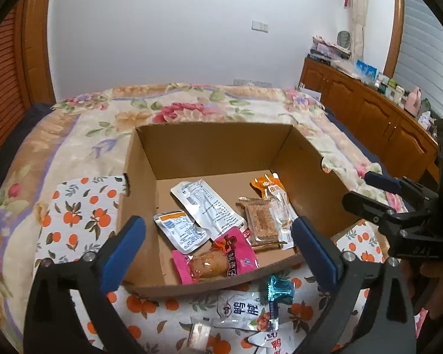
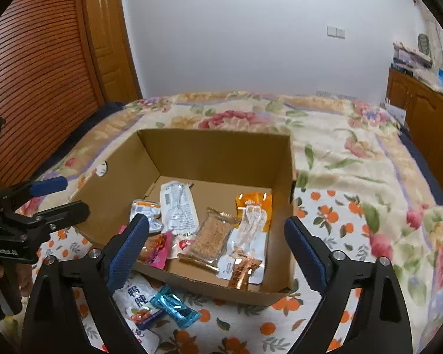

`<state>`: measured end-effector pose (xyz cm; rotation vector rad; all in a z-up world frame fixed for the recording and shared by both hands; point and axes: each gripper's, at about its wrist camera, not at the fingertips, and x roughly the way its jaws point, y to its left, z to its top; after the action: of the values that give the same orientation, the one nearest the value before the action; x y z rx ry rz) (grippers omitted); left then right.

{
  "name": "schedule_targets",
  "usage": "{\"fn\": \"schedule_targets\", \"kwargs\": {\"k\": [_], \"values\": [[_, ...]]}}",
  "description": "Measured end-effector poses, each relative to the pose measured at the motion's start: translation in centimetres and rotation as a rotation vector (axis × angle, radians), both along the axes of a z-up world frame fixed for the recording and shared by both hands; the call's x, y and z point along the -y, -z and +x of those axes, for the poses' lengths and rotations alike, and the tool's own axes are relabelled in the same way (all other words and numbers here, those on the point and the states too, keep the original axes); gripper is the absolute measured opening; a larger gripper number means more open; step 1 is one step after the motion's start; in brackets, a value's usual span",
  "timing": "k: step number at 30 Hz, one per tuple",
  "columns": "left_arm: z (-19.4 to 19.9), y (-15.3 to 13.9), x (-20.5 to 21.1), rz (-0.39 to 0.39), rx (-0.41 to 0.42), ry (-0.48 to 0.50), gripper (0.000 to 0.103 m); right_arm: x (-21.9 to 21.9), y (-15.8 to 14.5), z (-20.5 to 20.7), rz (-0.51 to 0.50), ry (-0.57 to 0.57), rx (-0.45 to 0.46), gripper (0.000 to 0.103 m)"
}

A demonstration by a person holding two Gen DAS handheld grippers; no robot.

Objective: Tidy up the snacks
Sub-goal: 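Withdraw both tools from the box toward the remaining snacks, then close the right tool on the teal packet while the left tool grasps the clear white bar packet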

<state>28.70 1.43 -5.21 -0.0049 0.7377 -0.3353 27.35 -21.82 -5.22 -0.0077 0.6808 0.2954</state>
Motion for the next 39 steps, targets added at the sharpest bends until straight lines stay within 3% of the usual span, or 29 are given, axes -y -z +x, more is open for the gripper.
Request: {"fn": "schedule_targets", "kwargs": {"k": [2,10,21,29,33,39], "values": [[-0.6,-0.4,-0.2,0.013,0.011,-0.005,0.100,0.0,-0.7,-0.7,-0.002,-0.003,0.022,0.103],[-3.3,-1.9,-1.5,0.001,0.050,-0.016,0.100,-0.3,-1.9,-2.6,-0.015,-0.019,0.040,0.103],[-6.4,-1.3,-2.4,0.021,0.023,-0.003,0.100,-0.7,-1.7,-5.7,-0.014,-0.054,0.014,0.103],[-7.8,1.3,-3.0,0.013,-0.062,0.056,0.100,-1.7,0.9,-8.1,-0.022,-0.125,-0.046,0.103],[-7.8,3.4,-2.8,0.076,-0.083,0.100,0.098,-2.6,3.4,-8.0,-0.045,-0.158,-0.098,0.103],[-7.2,5.8,-2.9,0.074,-0.138,0.135,0.095,-3.1,6.0,-7.5,-0.064,-0.186,-0.141,0.096]]}}
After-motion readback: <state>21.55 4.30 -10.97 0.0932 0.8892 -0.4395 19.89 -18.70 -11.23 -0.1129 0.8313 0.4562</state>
